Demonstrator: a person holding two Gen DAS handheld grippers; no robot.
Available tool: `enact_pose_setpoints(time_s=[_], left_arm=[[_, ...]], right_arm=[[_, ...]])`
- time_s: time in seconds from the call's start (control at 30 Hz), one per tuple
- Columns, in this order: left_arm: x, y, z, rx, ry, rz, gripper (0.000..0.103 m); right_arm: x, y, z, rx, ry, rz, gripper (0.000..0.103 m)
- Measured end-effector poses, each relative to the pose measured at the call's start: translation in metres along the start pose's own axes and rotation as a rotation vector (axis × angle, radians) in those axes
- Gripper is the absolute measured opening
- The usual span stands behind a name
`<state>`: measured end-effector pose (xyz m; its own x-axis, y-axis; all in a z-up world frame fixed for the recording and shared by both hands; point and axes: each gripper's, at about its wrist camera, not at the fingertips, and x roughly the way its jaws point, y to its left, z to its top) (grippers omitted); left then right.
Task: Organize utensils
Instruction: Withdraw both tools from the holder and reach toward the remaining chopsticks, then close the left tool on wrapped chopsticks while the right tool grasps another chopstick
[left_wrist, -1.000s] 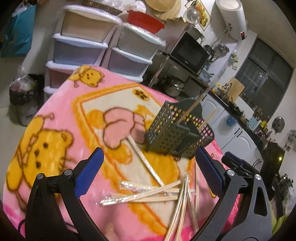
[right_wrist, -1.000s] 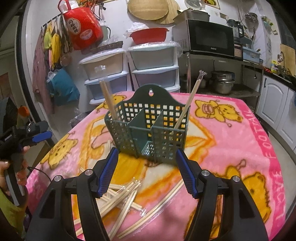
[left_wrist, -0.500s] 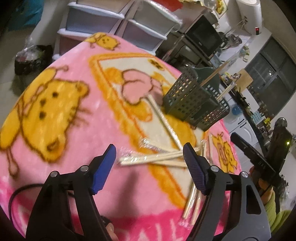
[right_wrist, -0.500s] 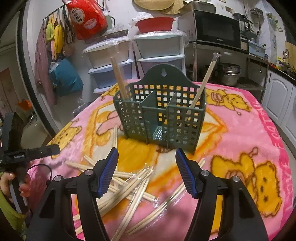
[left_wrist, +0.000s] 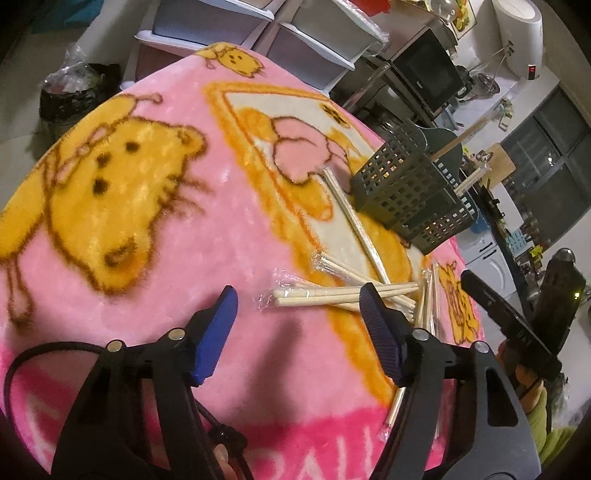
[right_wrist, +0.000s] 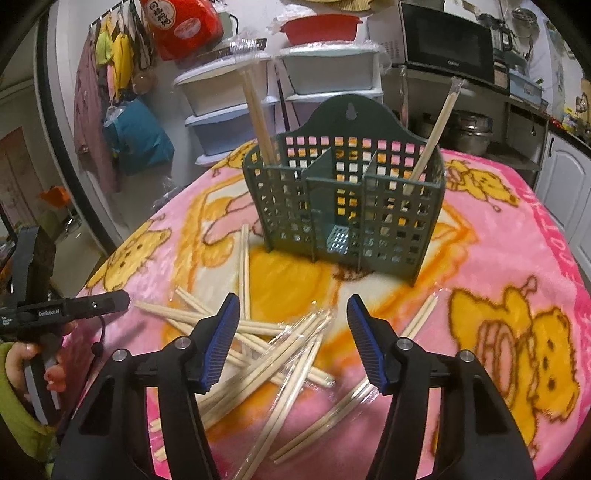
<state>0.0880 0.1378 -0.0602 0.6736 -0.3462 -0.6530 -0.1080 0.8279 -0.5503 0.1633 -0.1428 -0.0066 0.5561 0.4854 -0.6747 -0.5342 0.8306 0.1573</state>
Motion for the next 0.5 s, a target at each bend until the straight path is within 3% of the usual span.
enact_pose_setpoints(time_s=[0.4,0.5], left_arm=[[0.013,0.003,0.001,-0.009,0.025,0.004,0.02],[0.013,0.004,0.001,-0.011,0.026,0.004,0.016]], right_arm=[[0.026,0.001,-0.003,-0.007,0.073,0.018,0.048],[0.035,-0.003,-0.001,0.005,0.093,0.016,0.046]])
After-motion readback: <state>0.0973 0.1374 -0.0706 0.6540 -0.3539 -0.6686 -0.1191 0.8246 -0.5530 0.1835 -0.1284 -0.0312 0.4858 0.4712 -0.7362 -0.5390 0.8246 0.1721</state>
